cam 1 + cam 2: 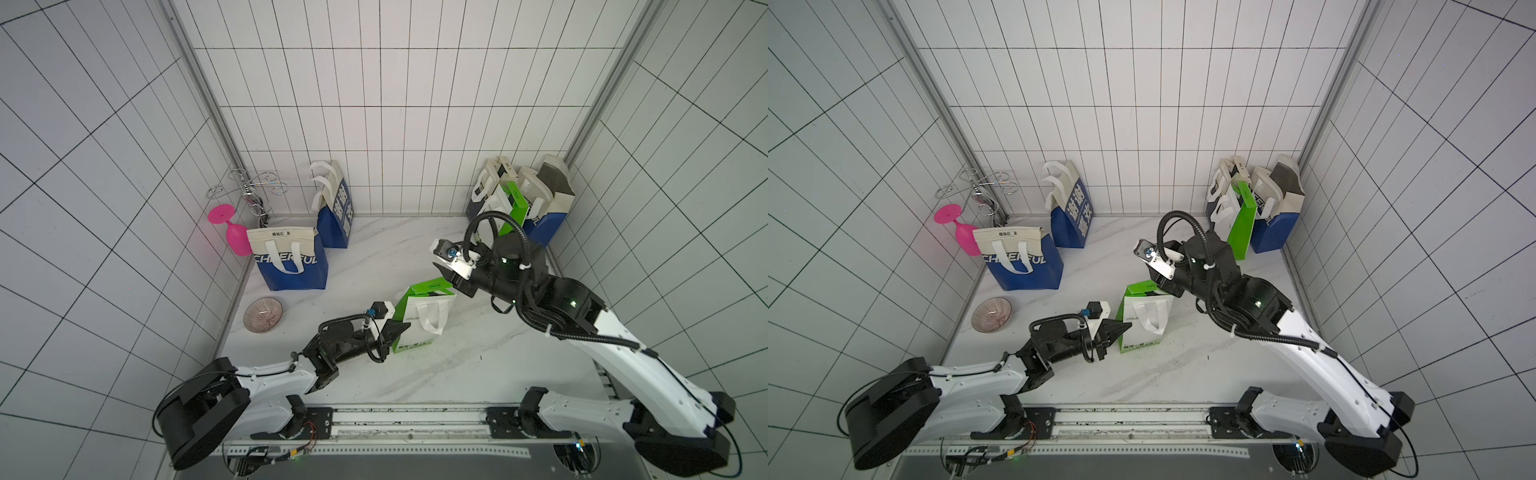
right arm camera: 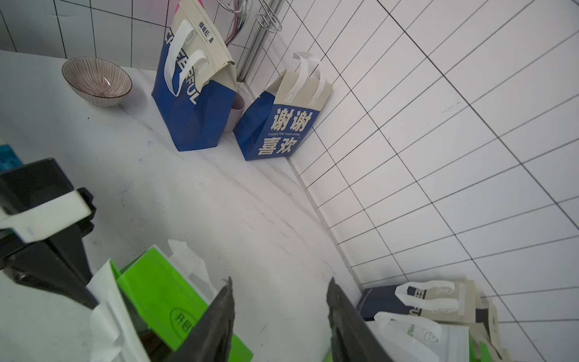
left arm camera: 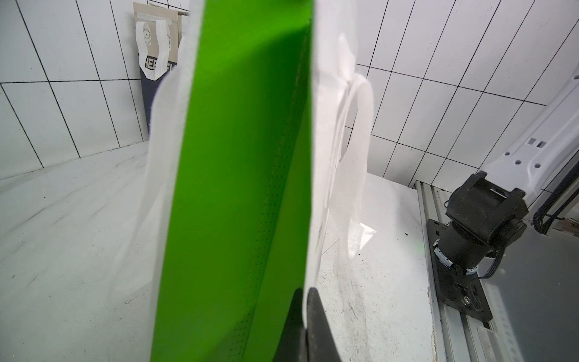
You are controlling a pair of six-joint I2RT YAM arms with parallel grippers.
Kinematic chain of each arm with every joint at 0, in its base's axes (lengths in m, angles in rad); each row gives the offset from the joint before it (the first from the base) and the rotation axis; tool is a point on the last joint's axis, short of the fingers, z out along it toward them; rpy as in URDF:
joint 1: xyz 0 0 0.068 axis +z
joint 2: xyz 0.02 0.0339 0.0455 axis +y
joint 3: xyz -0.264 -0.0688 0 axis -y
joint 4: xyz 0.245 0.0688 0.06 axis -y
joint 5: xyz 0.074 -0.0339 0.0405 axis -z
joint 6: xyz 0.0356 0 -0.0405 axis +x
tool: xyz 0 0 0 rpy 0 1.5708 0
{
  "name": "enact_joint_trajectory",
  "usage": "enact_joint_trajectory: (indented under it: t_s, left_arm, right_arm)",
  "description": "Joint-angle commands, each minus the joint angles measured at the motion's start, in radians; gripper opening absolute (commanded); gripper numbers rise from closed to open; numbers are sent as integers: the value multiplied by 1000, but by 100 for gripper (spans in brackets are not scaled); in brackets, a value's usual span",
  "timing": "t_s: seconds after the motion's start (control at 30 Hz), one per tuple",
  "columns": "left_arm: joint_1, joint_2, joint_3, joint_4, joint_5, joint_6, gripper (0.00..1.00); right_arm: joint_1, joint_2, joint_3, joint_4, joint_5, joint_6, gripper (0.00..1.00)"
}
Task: Open the takeout bag
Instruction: Move the takeout bag to the center of the board.
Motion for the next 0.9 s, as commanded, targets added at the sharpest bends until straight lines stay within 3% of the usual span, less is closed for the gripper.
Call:
enact_joint_trajectory:
  t_s: [0.0,0.2,0.37,0.57,0.87]
  left_arm:
    - [-3,-6,2,-3,8,5,0]
    - [-3,-3,4,-5,16,3,0]
    - [-3,-9,4,-6,25,2,0]
    - [-3,-15,3,-5,35,4,0]
    - [-3,-35,-1,-20,30,10,0]
  right_arm:
    - [-21,-120,-187,84,-100,206,57]
    - [-62,-365,-486,197,-122,383,61]
    - [-95,-471,-634,235,-134,483,62]
    - [-129,-437,-741,396,-227,633,63]
    - [-186,-348,-781,539,-314,678,64]
